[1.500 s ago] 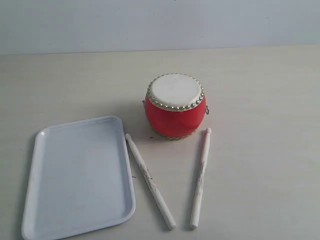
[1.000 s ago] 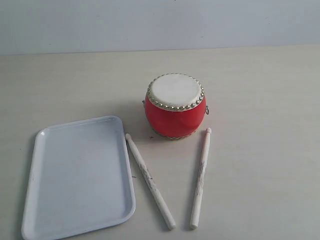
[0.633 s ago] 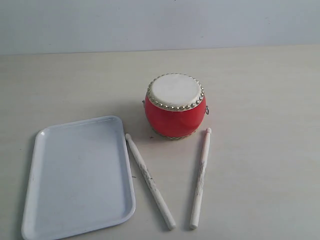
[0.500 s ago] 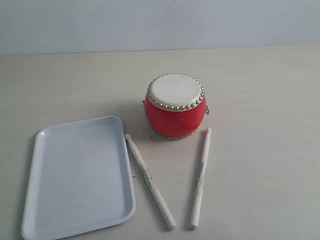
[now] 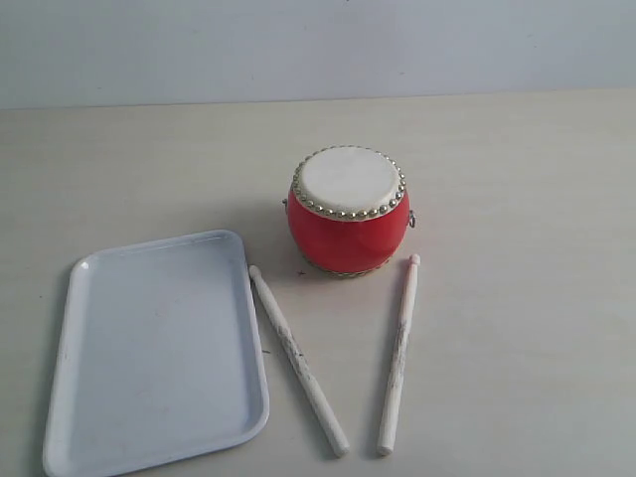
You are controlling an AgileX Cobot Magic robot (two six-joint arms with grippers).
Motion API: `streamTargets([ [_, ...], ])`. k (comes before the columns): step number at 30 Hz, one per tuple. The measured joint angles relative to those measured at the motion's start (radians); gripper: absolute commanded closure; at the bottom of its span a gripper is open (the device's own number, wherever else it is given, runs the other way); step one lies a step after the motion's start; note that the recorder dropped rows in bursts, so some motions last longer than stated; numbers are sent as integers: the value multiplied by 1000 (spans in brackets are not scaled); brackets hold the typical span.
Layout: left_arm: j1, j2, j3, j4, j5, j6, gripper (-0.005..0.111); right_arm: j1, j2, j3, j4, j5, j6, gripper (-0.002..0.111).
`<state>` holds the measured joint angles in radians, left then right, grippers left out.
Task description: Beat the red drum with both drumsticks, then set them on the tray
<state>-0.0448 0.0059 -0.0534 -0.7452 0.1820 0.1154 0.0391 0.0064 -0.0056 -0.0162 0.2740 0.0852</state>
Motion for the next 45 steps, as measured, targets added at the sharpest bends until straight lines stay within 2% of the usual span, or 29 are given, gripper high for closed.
streamTargets([
  [5, 0, -1, -112, -4, 14, 86, 107, 0, 0, 0, 0, 0, 0, 108],
  [10, 0, -2, -222, -47, 92, 234, 107, 0, 0, 0, 0, 0, 0, 108],
  [16, 0, 17, -327, -279, 212, 489, 107, 0, 0, 0, 0, 0, 0, 108],
  [20, 3, 133, -395, -390, 330, 606, 107, 0, 0, 0, 0, 0, 0, 108],
  [32, 3, 532, -626, -452, 503, 646, 107, 0, 0, 0, 0, 0, 0, 108],
  [39, 3, 665, -709, -448, 520, 648, 107, 0, 0, 0, 0, 0, 0, 108],
  [45, -9, 754, -751, -348, 512, 644, 107, 0, 0, 0, 0, 0, 0, 108],
])
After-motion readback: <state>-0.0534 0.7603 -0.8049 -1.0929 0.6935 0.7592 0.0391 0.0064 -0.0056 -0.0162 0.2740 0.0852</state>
